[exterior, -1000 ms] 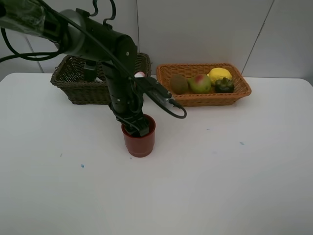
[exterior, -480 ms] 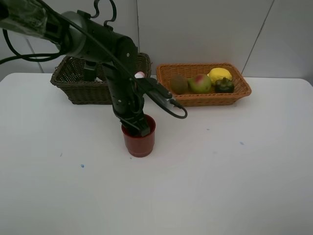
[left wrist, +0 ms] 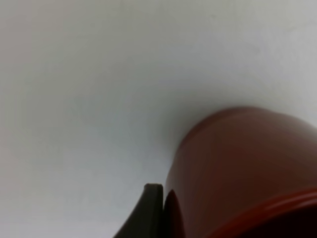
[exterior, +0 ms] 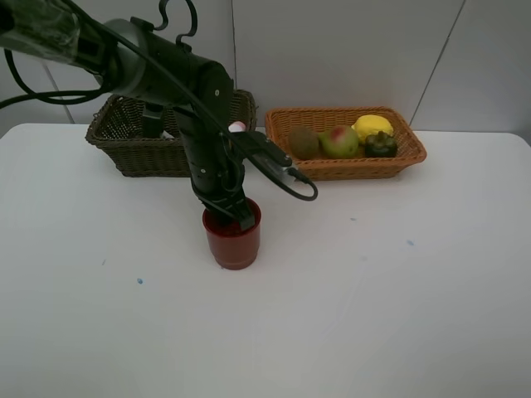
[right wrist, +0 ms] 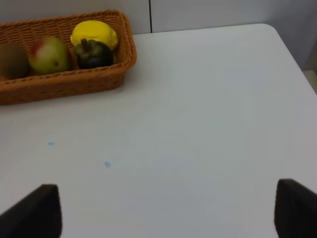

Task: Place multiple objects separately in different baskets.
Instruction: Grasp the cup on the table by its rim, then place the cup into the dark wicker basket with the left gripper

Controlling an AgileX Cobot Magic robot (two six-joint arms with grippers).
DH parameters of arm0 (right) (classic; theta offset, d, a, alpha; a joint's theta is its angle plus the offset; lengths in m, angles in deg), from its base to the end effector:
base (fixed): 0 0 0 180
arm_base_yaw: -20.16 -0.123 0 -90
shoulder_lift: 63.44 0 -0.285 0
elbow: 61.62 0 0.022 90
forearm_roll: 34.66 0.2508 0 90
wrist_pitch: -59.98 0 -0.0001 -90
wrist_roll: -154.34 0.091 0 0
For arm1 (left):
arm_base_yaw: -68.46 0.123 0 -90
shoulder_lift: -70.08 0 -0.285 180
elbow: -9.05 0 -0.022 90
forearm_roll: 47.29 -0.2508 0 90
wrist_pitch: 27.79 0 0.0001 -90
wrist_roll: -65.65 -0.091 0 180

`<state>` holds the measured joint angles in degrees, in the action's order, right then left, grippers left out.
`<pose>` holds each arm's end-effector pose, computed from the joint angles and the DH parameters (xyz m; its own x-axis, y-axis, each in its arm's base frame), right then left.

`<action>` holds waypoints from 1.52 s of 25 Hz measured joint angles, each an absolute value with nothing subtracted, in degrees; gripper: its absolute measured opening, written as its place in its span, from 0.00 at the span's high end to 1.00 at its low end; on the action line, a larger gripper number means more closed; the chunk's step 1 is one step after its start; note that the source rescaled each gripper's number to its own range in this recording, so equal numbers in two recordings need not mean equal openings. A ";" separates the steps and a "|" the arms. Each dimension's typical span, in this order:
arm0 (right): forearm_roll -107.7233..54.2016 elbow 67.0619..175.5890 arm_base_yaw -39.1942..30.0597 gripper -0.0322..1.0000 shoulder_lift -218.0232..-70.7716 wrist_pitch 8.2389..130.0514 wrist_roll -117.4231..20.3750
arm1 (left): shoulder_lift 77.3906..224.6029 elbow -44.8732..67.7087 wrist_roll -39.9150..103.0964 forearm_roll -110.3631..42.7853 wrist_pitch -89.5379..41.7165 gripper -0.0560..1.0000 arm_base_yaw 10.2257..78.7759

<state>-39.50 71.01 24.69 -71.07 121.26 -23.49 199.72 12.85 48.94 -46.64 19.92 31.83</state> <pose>-0.0088 -0.0061 0.2826 -0.4404 0.0321 -0.8972 0.1437 0.9890 -0.0352 0.3271 -0.2441 0.1230 -0.5981 0.7938 -0.1102 0.7969 0.6037 0.0235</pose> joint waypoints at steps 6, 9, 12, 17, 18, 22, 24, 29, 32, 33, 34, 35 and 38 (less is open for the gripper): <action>-39.50 71.01 24.69 0.07 -71.07 121.26 -23.49 | 199.72 12.85 48.94 -46.64 19.97 0.95 31.83; -39.50 71.01 24.69 0.07 -71.07 121.26 -23.49 | 199.72 12.85 48.94 -46.64 20.08 0.95 31.83; -39.50 71.01 24.69 0.07 -71.07 121.26 -23.49 | 199.44 12.82 48.94 -46.64 20.95 0.95 31.83; -39.50 71.01 24.69 0.07 -71.07 121.26 -23.49 | 195.69 12.82 49.16 -46.70 22.79 0.95 31.97; -39.50 71.01 24.69 0.07 -71.07 121.26 -23.49 | 194.59 12.82 49.42 -46.70 23.14 0.95 32.04; -39.50 71.01 24.69 0.07 -71.07 121.26 -23.49 | 190.11 12.82 50.62 -46.59 24.90 0.95 32.53; -39.50 71.01 24.69 0.07 -71.07 121.26 -23.49 | 187.58 12.82 50.89 -46.69 25.71 0.95 33.05; -39.50 71.01 24.69 0.07 -71.07 121.26 -23.49 | 181.38 12.78 51.60 -46.70 26.09 0.95 34.83; -39.50 71.01 24.69 0.07 -71.07 121.26 -23.49 | 178.22 12.78 52.64 -47.29 25.69 0.95 36.42; -39.50 71.01 24.69 0.07 -71.07 121.26 -23.49 | 177.27 12.78 53.16 -47.63 25.25 0.95 37.03; -39.50 71.01 24.69 0.07 -71.07 121.26 -23.49 | 176.41 12.78 53.70 -47.83 24.56 0.95 37.57; -39.50 71.01 24.69 0.07 -71.07 121.26 -23.49 | 175.85 12.78 54.71 -48.17 23.34 0.95 38.05; -39.50 71.01 24.69 0.07 -71.07 121.26 -23.49 | 175.02 12.78 57.77 -49.10 18.56 0.95 39.35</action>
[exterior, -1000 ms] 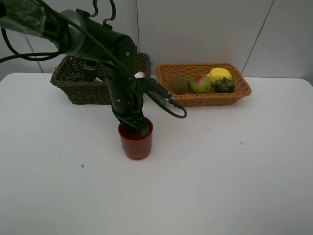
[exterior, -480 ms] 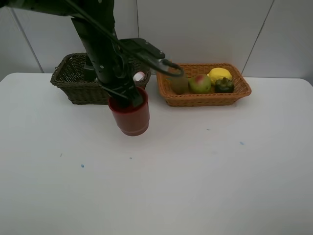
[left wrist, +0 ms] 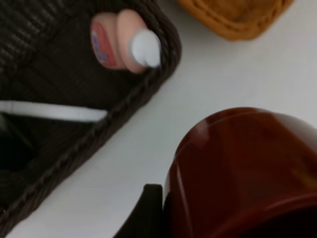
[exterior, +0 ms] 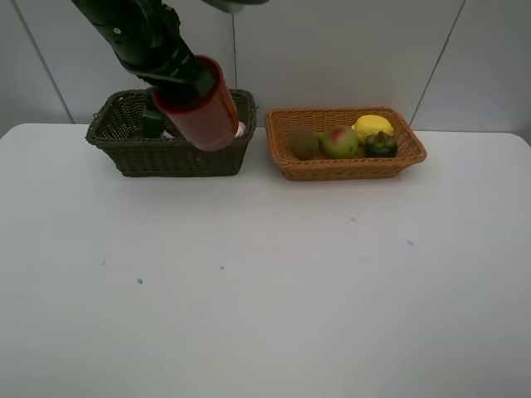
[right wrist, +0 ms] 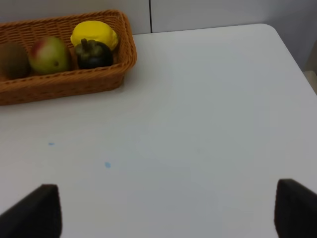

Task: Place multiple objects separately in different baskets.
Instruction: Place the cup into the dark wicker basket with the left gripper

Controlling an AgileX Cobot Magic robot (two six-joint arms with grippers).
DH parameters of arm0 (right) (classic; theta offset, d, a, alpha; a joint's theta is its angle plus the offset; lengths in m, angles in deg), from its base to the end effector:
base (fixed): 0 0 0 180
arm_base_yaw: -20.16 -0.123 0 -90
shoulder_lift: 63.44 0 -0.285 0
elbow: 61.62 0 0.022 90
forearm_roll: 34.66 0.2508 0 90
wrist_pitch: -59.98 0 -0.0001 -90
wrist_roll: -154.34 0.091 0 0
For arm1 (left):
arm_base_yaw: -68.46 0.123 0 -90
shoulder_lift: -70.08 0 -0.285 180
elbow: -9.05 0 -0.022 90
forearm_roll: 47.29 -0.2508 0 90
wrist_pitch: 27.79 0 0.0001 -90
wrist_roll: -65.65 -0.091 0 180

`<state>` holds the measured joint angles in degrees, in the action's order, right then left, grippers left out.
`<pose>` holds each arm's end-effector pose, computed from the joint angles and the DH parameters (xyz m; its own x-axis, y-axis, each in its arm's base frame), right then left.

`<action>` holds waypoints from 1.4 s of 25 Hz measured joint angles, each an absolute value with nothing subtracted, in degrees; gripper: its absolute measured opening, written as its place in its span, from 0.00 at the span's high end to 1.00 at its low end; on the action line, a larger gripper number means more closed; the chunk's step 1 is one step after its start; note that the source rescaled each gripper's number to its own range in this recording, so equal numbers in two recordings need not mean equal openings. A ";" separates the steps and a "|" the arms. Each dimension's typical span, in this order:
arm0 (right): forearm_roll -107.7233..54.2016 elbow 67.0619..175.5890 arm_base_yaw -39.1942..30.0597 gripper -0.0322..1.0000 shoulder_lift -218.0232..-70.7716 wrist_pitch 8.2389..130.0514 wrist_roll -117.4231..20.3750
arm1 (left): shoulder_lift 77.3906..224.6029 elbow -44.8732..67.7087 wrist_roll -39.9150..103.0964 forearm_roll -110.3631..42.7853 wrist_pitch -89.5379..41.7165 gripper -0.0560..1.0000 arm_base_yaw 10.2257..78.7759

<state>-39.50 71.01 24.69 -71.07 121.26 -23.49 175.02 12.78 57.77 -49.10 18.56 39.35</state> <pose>-0.0088 -0.0061 0.2826 -0.4404 0.0321 -0.8972 0.1437 0.9890 -0.0352 0.3265 -0.1794 0.2944 -0.6524 0.5448 -0.5268 0.5866 0.8032 0.1042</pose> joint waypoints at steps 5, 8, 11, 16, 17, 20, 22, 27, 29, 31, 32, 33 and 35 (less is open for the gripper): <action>-39.50 71.01 24.69 0.07 -71.07 121.26 -23.49 | 175.08 12.78 61.59 -49.30 8.38 0.95 41.69; -39.50 71.01 24.69 0.07 -71.07 121.26 -23.49 | 175.66 12.78 62.47 -49.38 2.06 0.95 43.09; -39.50 71.01 24.69 0.07 -71.07 121.26 -23.49 | 177.08 12.78 62.64 -49.98 -2.18 0.95 43.95; -39.50 71.01 24.69 0.07 -71.07 121.26 -23.49 | 180.42 12.78 63.28 -51.95 -5.72 0.95 45.01; -39.50 71.01 24.69 0.07 -71.07 121.26 -23.49 | 181.42 12.78 63.86 -52.09 -6.31 0.95 45.44; -39.50 71.01 24.69 0.07 -71.07 121.26 -23.49 | 184.68 12.78 65.65 -52.27 -8.61 0.95 47.01; -39.50 71.01 24.69 0.07 -71.07 121.26 -23.49 | 186.89 12.72 66.80 -52.27 -10.16 0.95 47.94; -39.50 71.01 24.69 0.07 -71.07 121.26 -23.49 | 191.09 12.61 67.21 -52.54 -13.64 0.95 49.52; -39.50 71.01 24.69 0.07 -71.07 121.26 -23.49 | 192.70 12.61 67.21 -52.72 -14.71 0.95 49.96; -39.50 71.01 24.69 0.07 -71.07 121.26 -23.49 | 193.88 12.54 67.21 -52.94 -15.77 0.95 50.43; -39.50 71.01 24.69 0.07 -71.07 121.26 -23.49 | 194.41 12.54 67.21 -53.10 -16.02 0.95 50.69; -39.50 71.01 24.69 0.07 -71.07 121.26 -23.49 | 194.76 12.54 67.21 -53.16 -16.41 0.95 50.92; -39.50 71.01 24.69 0.07 -71.07 121.26 -23.49 | 195.70 12.54 67.28 -53.22 -17.69 0.95 51.48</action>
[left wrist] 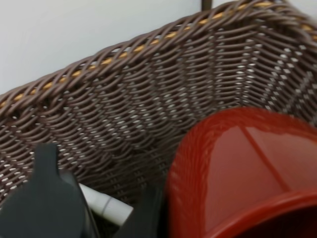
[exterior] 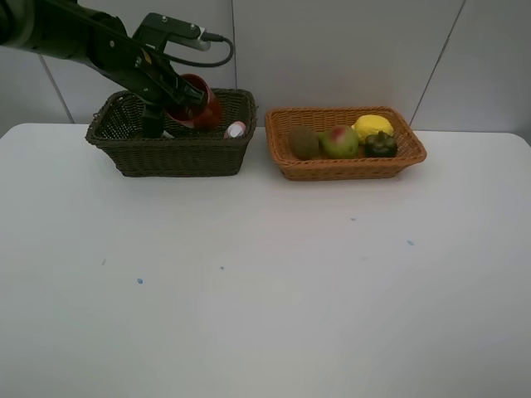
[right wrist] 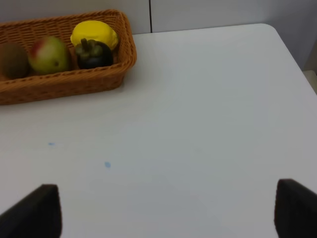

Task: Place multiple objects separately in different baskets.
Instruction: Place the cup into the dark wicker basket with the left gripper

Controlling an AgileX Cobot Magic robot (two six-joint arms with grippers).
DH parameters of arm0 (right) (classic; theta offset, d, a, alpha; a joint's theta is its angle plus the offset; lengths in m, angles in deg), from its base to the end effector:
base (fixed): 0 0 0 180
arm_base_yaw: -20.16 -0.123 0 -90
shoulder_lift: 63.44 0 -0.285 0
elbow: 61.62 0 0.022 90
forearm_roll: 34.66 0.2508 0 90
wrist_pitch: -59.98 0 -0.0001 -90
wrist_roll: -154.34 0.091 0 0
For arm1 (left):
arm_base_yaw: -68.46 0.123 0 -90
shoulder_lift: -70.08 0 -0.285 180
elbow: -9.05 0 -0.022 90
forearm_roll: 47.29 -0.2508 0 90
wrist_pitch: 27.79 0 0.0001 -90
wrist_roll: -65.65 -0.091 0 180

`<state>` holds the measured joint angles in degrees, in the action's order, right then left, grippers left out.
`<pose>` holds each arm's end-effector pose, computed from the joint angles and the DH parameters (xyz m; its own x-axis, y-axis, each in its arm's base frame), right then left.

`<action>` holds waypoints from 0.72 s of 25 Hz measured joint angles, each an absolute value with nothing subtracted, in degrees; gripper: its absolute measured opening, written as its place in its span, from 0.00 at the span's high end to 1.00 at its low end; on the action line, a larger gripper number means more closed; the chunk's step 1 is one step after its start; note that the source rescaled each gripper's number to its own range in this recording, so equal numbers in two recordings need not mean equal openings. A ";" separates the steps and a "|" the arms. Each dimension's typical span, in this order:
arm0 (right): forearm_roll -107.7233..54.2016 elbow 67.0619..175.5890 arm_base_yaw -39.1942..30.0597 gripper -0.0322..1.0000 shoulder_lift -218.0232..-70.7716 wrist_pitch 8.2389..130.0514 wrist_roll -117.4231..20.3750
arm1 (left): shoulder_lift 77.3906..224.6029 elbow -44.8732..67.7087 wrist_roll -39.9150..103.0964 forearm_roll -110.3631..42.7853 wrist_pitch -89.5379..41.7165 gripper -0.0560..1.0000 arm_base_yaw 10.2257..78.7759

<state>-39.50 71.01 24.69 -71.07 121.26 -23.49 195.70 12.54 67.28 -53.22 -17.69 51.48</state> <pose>-0.0088 -0.0061 0.2826 -0.4404 0.0321 -0.8972 0.1437 0.9890 -0.0352 0.4380 -0.1320 0.1788 -0.6199 0.2660 -0.7382 0.3255 0.9432 0.0665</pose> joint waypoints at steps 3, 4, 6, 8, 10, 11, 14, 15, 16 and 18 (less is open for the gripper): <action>-39.50 71.01 24.69 0.07 -71.07 121.26 -23.49 | 197.11 12.54 67.47 -53.27 -19.06 0.95 52.12; -39.50 71.01 24.69 0.07 -71.07 121.26 -23.49 | 197.71 12.54 67.47 -53.27 -19.06 0.95 52.28; -39.50 71.01 24.69 0.07 -71.07 121.26 -23.49 | 198.93 12.54 67.47 -53.27 -19.13 0.95 52.63; -39.50 71.01 24.69 0.07 -71.07 121.26 -23.49 | 200.40 12.54 67.78 -53.19 -19.55 0.95 52.69; -39.50 71.01 24.69 0.07 -71.07 121.26 -23.49 | 201.12 12.65 67.91 -53.12 -20.79 0.95 52.75; -39.50 71.01 24.69 0.07 -71.07 121.26 -23.49 | 201.62 12.68 67.91 -53.12 -21.12 0.95 52.75; -39.50 71.01 24.69 0.07 -71.07 121.26 -23.49 | 202.98 12.68 68.05 -53.12 -21.75 0.95 52.79; -39.50 71.01 24.69 0.07 -71.07 121.26 -23.49 | 202.98 12.68 68.05 -53.12 -21.93 0.95 52.79; -39.50 71.01 24.69 0.07 -71.07 121.26 -23.49 | 202.98 12.68 68.05 -53.12 -21.93 0.95 52.79; -39.50 71.01 24.69 0.07 -71.07 121.26 -23.49 | 202.98 12.68 68.05 -53.12 -21.93 0.95 52.79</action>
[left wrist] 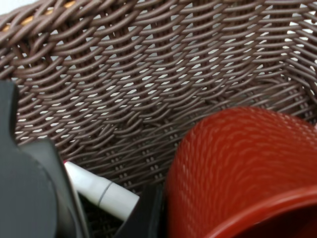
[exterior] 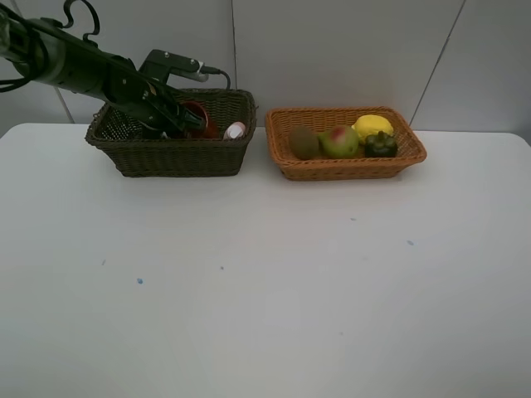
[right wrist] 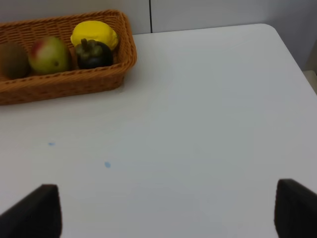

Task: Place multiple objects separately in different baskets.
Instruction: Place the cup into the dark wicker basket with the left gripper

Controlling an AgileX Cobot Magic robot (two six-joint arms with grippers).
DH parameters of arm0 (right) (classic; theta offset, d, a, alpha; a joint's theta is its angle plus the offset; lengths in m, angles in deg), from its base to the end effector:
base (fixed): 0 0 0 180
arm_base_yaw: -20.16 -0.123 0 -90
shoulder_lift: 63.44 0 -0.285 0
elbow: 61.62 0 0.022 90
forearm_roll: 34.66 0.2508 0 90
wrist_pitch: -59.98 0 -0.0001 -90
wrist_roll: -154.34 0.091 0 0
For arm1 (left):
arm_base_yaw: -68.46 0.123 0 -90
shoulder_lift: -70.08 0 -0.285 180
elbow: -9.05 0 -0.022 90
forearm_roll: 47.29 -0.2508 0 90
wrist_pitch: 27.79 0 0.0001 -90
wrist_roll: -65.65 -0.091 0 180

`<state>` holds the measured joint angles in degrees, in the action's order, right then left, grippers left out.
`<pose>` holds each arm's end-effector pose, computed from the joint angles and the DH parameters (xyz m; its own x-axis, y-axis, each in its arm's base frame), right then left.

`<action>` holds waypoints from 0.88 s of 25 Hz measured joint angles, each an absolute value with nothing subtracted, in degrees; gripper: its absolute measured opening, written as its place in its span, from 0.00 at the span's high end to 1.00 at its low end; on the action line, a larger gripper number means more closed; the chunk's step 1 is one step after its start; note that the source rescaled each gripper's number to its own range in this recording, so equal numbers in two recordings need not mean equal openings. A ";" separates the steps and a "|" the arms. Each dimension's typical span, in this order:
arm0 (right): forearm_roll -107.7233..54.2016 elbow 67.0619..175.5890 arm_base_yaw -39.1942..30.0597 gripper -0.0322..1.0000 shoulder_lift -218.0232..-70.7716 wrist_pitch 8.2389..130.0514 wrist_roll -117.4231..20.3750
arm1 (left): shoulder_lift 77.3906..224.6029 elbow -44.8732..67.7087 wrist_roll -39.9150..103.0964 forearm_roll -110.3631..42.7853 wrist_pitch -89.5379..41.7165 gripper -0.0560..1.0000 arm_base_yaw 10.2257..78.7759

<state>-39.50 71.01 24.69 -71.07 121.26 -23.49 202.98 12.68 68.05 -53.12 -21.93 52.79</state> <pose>-0.0088 -0.0061 0.2826 -0.4404 0.0321 -0.8972 0.1437 0.9890 -0.0352 0.4492 -0.1250 0.1255 -0.6652 0.2482 -0.7042 0.3030 0.9517 0.0492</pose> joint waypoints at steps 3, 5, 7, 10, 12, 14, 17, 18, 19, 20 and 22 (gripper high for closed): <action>-39.50 71.01 24.69 0.07 -71.07 121.26 -23.49 | 202.98 12.68 68.05 -53.12 -22.00 0.95 52.79; -39.50 71.01 24.69 0.07 -71.07 121.26 -23.49 | 202.98 12.68 68.05 -53.12 -22.01 0.95 52.79; -39.50 71.01 24.69 0.07 -71.07 121.26 -23.49 | 202.98 12.68 68.05 -52.67 -22.01 0.95 52.79; -39.50 71.01 24.69 0.07 -71.07 121.26 -23.49 | 202.98 12.68 68.05 -52.28 -22.01 0.95 52.79; -39.50 71.01 24.69 0.07 -71.07 121.26 -23.49 | 202.98 12.68 68.12 -51.72 -21.95 0.92 52.81; -39.50 71.01 24.69 0.07 -71.07 121.26 -23.49 | 202.98 12.68 69.48 -50.09 -21.26 0.78 52.86; -39.50 71.01 24.69 0.07 -71.07 121.26 -23.49 | 203.04 12.68 71.58 -48.49 -21.09 0.34 52.79; -39.50 71.01 24.69 0.07 -71.07 121.26 -23.49 | 203.04 12.68 71.86 -48.35 -21.09 0.21 52.79; -39.50 71.01 24.69 0.07 -71.07 121.26 -23.49 | 203.10 12.68 71.98 -48.31 -21.02 0.14 52.79; -39.50 71.01 24.69 0.07 -71.07 121.26 -23.49 | 203.10 12.68 71.98 -48.18 -20.95 0.10 52.79; -39.50 71.01 24.69 0.07 -71.07 121.26 -23.49 | 203.10 12.68 71.98 -48.18 -20.58 0.06 52.79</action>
<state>-39.50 71.01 24.69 -71.07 121.26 -23.49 203.10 12.68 71.98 -48.18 -20.58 52.79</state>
